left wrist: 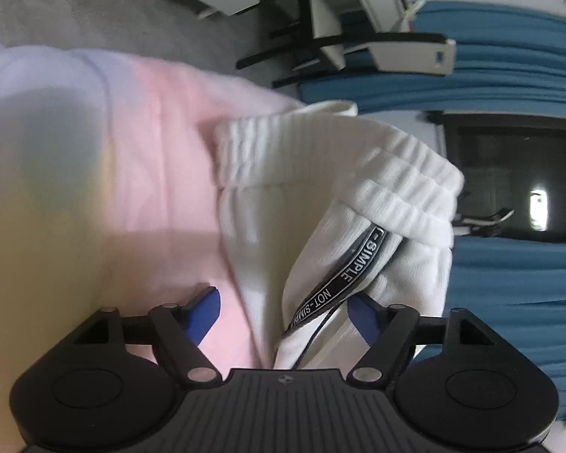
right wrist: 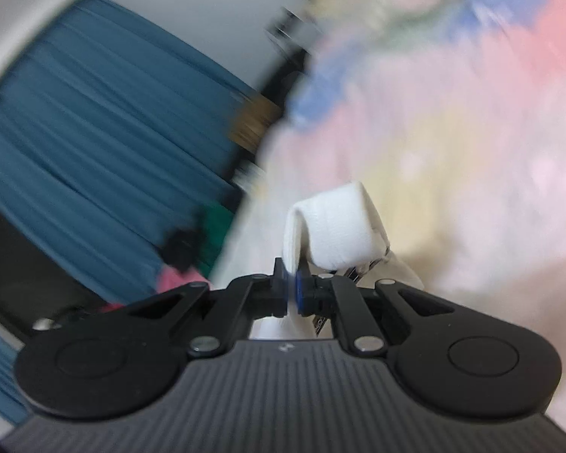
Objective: Fold clothes
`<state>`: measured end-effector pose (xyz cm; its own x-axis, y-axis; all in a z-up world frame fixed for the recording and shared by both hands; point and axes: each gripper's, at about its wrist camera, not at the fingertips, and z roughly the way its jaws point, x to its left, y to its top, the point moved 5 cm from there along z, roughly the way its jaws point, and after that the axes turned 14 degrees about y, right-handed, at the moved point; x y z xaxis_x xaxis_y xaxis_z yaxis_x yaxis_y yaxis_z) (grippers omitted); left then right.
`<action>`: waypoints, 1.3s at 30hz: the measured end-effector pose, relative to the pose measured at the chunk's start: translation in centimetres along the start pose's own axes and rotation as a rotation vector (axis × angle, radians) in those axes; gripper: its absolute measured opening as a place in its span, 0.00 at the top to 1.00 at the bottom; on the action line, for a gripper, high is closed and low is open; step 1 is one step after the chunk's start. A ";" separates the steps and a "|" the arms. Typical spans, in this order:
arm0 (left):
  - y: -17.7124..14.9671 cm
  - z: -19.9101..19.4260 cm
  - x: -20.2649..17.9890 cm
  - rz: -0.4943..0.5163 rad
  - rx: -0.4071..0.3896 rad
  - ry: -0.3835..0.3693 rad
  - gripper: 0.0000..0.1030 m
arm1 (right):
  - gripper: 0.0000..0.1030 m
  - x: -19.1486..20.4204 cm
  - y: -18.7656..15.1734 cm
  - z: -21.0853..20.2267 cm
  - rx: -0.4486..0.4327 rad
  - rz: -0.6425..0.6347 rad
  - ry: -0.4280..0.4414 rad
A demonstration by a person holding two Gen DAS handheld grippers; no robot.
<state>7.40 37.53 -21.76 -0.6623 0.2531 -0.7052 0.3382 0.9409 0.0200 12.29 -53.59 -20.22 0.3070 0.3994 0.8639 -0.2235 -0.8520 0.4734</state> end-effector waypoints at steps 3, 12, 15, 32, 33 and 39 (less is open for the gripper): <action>0.2 0.6 -0.3 0.001 0.002 0.001 0.23 | 0.93 -1.6 -0.7 1.9 0.063 0.015 -0.069; -2.4 -2.8 0.0 -0.077 -0.030 -0.016 0.21 | 0.92 -0.6 -0.9 1.8 0.053 -0.041 -0.131; -3.3 -4.1 -1.0 -0.057 -0.051 -0.050 0.20 | 0.92 -1.2 -1.4 1.0 0.048 -0.029 -0.151; -7.0 -8.9 -3.5 0.074 -0.272 0.059 0.12 | 0.92 -1.5 -1.9 0.4 0.034 -0.023 -0.181; -7.2 -9.0 -3.7 0.082 -0.281 0.059 0.11 | 0.92 -1.5 -1.9 0.4 0.034 -0.021 -0.179; -6.7 -5.4 -3.9 0.102 -0.197 0.082 0.13 | 0.92 -1.8 -1.9 0.5 0.043 -0.011 -0.168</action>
<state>4.12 31.50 -15.28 -0.6858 0.3591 -0.6330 0.2748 0.9332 0.2317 12.59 -52.80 -22.76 0.4599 0.3498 0.8162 -0.1803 -0.8632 0.4715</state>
